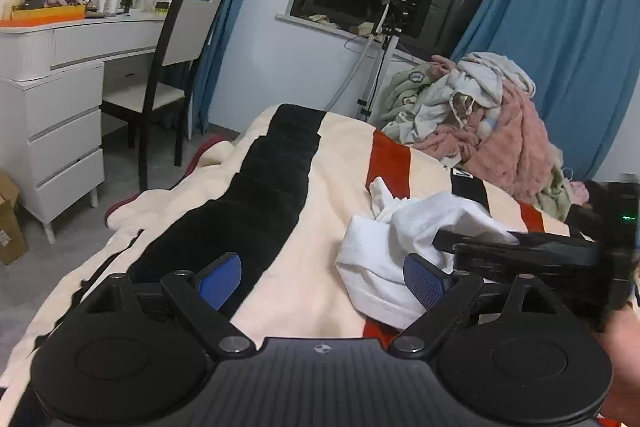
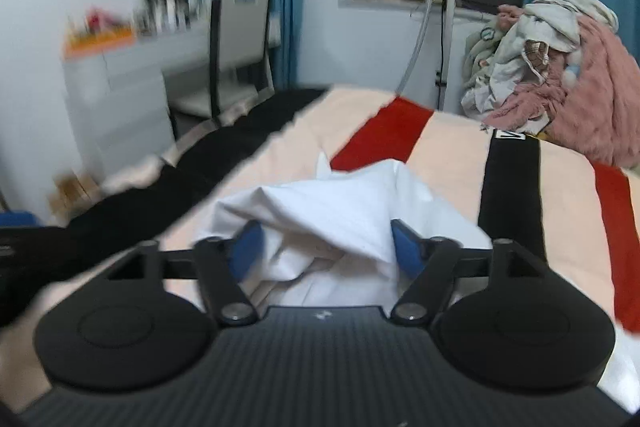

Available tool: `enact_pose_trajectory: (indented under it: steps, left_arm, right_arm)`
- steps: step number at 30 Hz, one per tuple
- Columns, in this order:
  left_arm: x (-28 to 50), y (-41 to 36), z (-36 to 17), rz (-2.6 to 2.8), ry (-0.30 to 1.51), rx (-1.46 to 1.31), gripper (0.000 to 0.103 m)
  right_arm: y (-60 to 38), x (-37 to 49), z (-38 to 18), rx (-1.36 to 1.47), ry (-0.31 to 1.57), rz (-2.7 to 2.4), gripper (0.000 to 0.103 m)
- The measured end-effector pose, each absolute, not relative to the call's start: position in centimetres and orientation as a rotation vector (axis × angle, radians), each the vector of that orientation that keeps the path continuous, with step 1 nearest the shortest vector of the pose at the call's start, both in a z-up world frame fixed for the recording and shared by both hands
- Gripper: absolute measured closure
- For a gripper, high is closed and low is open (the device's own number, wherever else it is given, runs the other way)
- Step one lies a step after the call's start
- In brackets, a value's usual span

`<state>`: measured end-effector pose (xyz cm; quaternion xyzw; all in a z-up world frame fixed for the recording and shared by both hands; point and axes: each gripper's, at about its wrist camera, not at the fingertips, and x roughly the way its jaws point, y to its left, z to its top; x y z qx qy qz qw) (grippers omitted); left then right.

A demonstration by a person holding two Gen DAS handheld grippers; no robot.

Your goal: Fold clothes

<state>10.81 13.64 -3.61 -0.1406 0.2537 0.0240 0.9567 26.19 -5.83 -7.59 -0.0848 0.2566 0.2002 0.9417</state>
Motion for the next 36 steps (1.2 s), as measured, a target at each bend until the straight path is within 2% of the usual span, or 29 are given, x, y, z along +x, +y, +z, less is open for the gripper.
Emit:
enact_pose_trajectory:
  steps: [1,2,10,15,17,24,27,32,36]
  left_arm:
    - [11.1,13.7,-3.8,0.05,0.508,-0.286,0.013]
    - [11.5,13.7,-3.9,0.051,0.5,-0.289,0.013]
    - [12.0,12.0,-3.8,-0.063,0.461,-0.309,0.013]
    - [11.2,9.8,-3.7,-0.132,0.46,-0.241,0.013]
    - [11.1,9.0,-4.1,-0.154,0.481,-0.228,0.013]
    - [11.2,5.3,-6.0,-0.212,0.574,-0.139,0.013]
    - [12.3,2.8,-7.0,-0.285,0.609,-0.089,0.014]
    - [16.5,-4.4,-8.1,-0.463,0.659,-0.094,0.016]
    - [18.1,-11.4,-10.5,-0.711,0.734,-0.213,0.015]
  right_arm:
    - [-5.3,26.9,-7.9,-0.201,0.531,0.387,0.098]
    - [-5.6,27.1,-7.6,-0.195,0.515,0.37,0.096]
    - [-18.5,20.6,0.7,0.136,0.17,0.25,0.097]
    - [-29.5,15.4,2.3,0.32,0.056,0.05,0.097]
    - [-33.6,13.6,1.5,0.414,0.052,-0.061,0.097]
    - [-46.9,9.6,-6.9,0.876,0.239,-0.509,0.097]
    - [-49.4,9.3,-10.2,1.097,0.31,-0.561,0.096]
    - [-48.0,9.9,-11.0,1.114,0.252,-0.524,0.096]
    - [-48.2,10.5,-10.5,1.062,0.217,-0.513,0.096]
